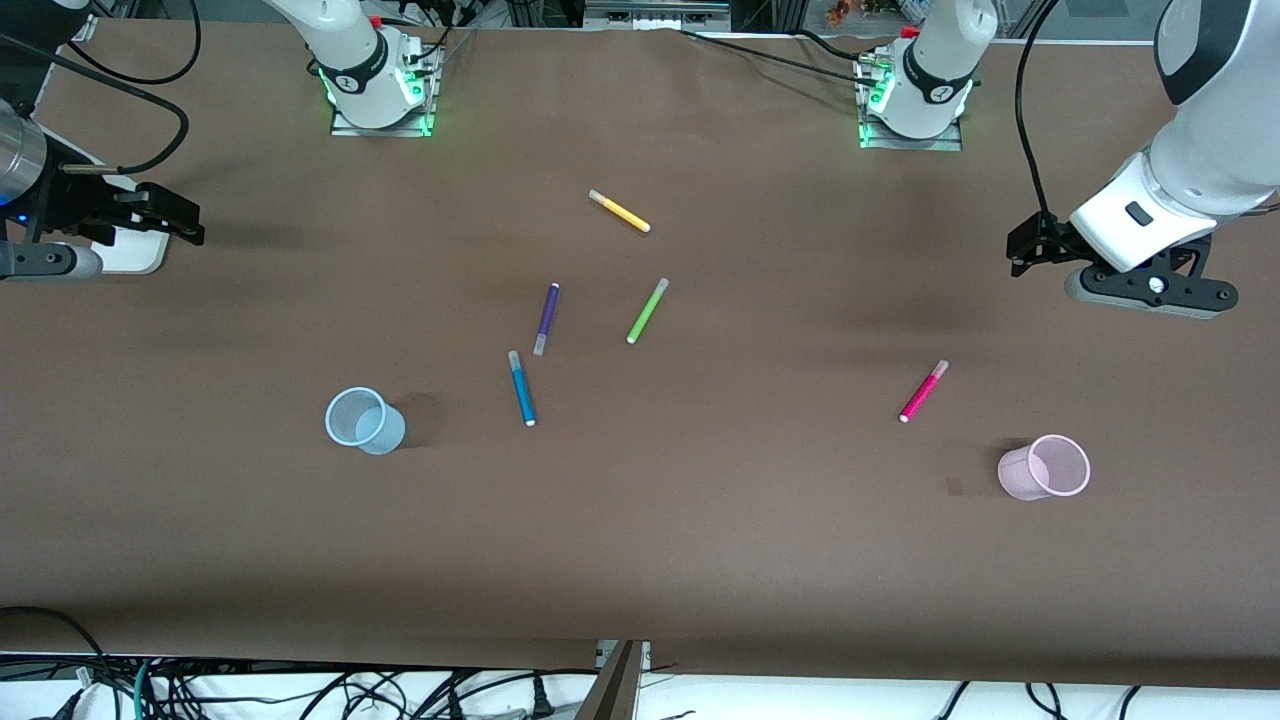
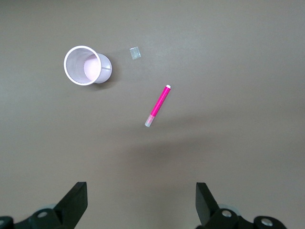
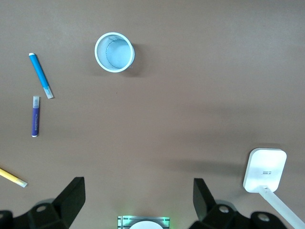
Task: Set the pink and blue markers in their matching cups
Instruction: 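Reach the right gripper to the blue marker while the left gripper reaches the pink marker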
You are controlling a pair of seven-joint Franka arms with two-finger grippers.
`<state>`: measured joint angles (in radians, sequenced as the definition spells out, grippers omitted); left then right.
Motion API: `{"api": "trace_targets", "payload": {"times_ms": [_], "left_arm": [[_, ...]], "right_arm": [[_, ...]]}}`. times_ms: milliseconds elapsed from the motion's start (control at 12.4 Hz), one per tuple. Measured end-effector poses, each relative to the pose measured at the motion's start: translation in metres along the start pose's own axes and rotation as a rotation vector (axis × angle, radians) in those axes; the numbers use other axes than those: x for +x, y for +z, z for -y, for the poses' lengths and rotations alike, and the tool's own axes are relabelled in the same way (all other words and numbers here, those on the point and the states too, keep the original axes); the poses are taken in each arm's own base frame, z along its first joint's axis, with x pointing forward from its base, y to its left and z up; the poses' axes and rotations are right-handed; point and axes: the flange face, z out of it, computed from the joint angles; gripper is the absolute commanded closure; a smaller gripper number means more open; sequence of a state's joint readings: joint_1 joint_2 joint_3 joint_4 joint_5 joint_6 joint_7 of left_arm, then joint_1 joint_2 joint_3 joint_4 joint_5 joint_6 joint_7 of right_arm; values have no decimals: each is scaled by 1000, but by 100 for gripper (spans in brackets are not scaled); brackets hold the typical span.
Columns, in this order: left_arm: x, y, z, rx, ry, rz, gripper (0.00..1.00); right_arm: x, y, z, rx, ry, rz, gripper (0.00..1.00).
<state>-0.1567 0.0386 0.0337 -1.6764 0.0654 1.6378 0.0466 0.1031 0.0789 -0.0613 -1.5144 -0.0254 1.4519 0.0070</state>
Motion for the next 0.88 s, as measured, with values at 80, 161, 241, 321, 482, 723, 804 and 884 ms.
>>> {"api": "trace_targets", "payload": {"times_ms": [80,161,241,321,482,723,804,884], "left_arm": [[0,0,0,0,0,0,0],[0,0,0,0,0,0,0],[0,0,0,0,0,0,0],[0,0,0,0,0,0,0],[0,0,-1,0,2,1,0],[7,18,-20,0,38,40,0],[13,33,-37,0,67,67,0],[19,52,-54,-1,96,100,0]], "right_arm": [[1,1,0,0,0,2,0],[1,1,0,-1,0,2,0],[1,1,0,-2,0,2,0],[1,0,0,-2,1,-1,0],[4,3,2,-3,-4,4,0],[29,35,46,-13,-80,23,0],[41,51,72,-19,-118,22,0],[52,71,99,-26,-158,26,0]]}}
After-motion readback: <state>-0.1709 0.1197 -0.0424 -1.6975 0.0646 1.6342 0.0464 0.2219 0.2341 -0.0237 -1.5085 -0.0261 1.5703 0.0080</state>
